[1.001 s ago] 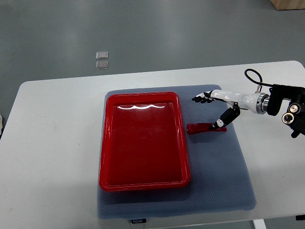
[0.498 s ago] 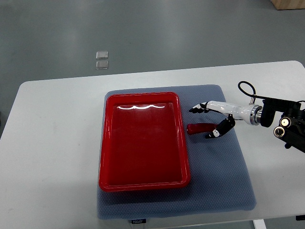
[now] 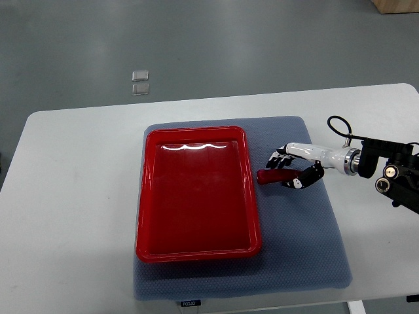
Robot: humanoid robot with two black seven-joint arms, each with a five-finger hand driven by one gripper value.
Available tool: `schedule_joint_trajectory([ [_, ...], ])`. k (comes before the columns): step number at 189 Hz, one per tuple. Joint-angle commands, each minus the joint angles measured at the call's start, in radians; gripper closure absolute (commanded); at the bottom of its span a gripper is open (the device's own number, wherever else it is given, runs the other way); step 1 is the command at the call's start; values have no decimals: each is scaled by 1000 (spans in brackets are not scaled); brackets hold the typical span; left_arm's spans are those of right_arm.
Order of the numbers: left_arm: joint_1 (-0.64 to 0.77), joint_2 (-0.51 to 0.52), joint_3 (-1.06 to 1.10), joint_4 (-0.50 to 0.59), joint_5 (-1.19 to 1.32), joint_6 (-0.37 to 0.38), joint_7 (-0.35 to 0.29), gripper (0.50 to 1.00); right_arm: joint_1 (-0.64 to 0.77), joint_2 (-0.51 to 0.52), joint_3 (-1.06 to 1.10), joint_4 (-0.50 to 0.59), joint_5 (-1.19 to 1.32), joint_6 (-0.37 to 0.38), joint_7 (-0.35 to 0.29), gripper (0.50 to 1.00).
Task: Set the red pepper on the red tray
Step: 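Lower the right hand and close its fingers around the red pepper, then lift the red pepper up with the right hand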
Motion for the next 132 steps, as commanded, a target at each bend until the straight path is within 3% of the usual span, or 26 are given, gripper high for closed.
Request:
schedule_joint_trajectory([
  [1,1,0,0,0,0,0,0,500,1,0,-4,-2,-1,-5,4,865],
  [2,1,0,0,0,0,0,0,500,1,0,-4,-2,-1,-5,4,865],
  [3,1,0,0,0,0,0,0,500,1,-1,-6,-5,-1,-9,6,942],
  [7,-1,0,0,0,0,0,0,500,3,-1,-6,-5,-1,-11,6,993],
  [10,1,0,0,1,0,0,0,500,3,-1,-6,-5,-1,-11,6,1000],
  [71,1,0,0,0,0,0,0,500,53,-58,14,10,19,-5,15,1000],
  [76,1,0,0,1,0,0,0,500,104,-106,15,21,30,1,17,1000],
  [99,1,0,2,1,0,0,0,500,194,-141,15,45,54,33,17,1000],
  [132,-1,0,2,0,0,0,0,500,293,-110,0,54,56,61,9,1000],
])
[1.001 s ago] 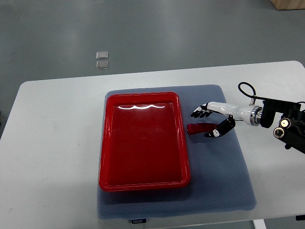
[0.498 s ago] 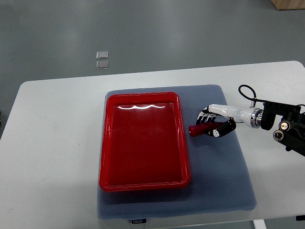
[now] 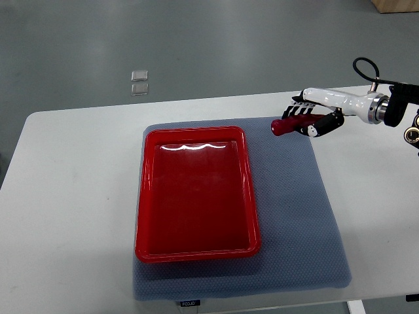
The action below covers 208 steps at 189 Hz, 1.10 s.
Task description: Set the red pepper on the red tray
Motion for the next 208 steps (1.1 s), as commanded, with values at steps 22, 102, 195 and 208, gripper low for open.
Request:
schedule_joint_trajectory([
  [22,0,0,0,-1,0,0,0,500,102,115,-49,-12,-3,15,-9,1000],
  [102,0,0,2,-3,0,0,0,500,127,520,-252,-251,-17,-60,-7,1000],
  [195,0,0,2,-1,0,0,0,500,69,553,-290,-299,-17,-98,-2,642],
  [208,0,0,2,-1,0,0,0,500,67,550,-286,-299,-16,-100,-2,611],
])
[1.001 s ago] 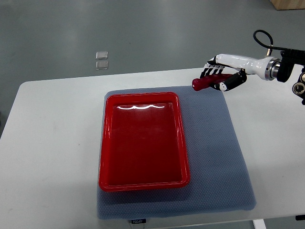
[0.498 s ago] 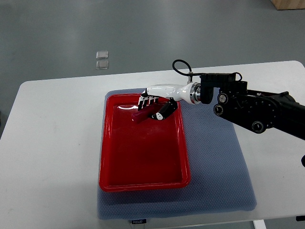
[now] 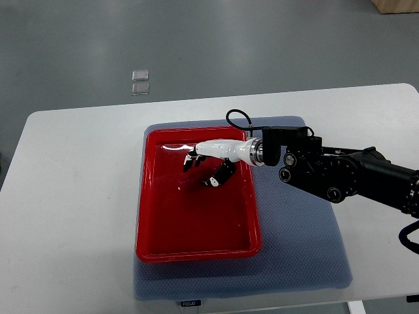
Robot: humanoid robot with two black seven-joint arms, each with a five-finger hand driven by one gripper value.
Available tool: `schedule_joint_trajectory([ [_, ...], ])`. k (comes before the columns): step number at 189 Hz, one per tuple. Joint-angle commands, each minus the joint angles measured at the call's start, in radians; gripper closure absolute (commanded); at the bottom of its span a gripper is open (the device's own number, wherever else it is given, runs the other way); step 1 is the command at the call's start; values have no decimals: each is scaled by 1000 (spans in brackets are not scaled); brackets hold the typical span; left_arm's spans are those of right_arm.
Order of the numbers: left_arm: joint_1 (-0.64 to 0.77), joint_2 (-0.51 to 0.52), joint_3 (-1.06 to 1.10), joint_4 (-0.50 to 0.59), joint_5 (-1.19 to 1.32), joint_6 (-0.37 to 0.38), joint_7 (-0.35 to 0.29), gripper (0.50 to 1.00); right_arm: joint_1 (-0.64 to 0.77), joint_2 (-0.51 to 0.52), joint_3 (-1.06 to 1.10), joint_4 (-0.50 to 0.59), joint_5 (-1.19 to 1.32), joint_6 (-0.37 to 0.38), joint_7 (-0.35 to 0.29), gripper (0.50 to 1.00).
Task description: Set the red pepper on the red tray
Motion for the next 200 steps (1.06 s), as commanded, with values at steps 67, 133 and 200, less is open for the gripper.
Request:
schedule_joint_trajectory([
  [67,0,0,-2,2,0,0,0,500,-49,-93,449,7,219,11,2,603],
  [133,0,0,0,-1,0,0,0,500,-254,-76,810,-8,1075,5,8,599],
  [200,0,0,1,-1,0,0,0,500,-352,-12,811,-103,1282,11,8,589],
])
